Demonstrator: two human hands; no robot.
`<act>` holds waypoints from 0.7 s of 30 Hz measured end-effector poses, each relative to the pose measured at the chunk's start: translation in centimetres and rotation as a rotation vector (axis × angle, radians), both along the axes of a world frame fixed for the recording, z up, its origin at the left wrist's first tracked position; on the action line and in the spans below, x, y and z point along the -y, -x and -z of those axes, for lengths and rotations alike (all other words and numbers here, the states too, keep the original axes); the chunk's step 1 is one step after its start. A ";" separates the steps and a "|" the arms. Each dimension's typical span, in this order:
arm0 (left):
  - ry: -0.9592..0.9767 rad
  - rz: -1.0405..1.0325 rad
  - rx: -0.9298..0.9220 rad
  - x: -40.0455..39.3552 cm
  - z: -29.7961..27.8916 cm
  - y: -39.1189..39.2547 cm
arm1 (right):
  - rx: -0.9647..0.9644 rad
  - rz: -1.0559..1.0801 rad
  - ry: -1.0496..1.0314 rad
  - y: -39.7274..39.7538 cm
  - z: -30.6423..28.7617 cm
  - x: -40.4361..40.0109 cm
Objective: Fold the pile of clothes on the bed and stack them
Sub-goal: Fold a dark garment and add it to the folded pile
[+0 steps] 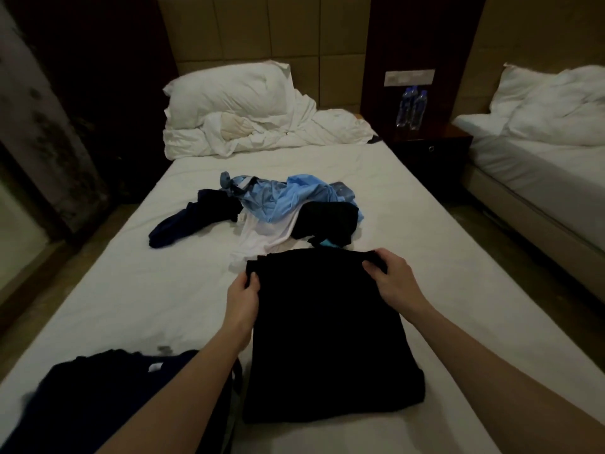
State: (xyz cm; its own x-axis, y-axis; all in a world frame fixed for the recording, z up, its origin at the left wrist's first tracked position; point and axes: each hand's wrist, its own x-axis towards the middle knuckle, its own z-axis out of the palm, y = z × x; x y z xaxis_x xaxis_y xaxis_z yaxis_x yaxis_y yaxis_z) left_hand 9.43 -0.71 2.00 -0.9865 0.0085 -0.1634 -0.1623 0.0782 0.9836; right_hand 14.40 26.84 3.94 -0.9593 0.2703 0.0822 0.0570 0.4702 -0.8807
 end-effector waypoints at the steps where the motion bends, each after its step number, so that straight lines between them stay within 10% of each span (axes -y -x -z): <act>1: -0.043 -0.013 -0.013 0.5 -1.1 -1.6 | -0.032 0.000 0.000 -1.6 -1.0 0.5; 21: -0.226 -0.211 -0.373 11.4 -12.4 -26.8 | -0.444 0.021 0.240 -26.3 -13.2 10.5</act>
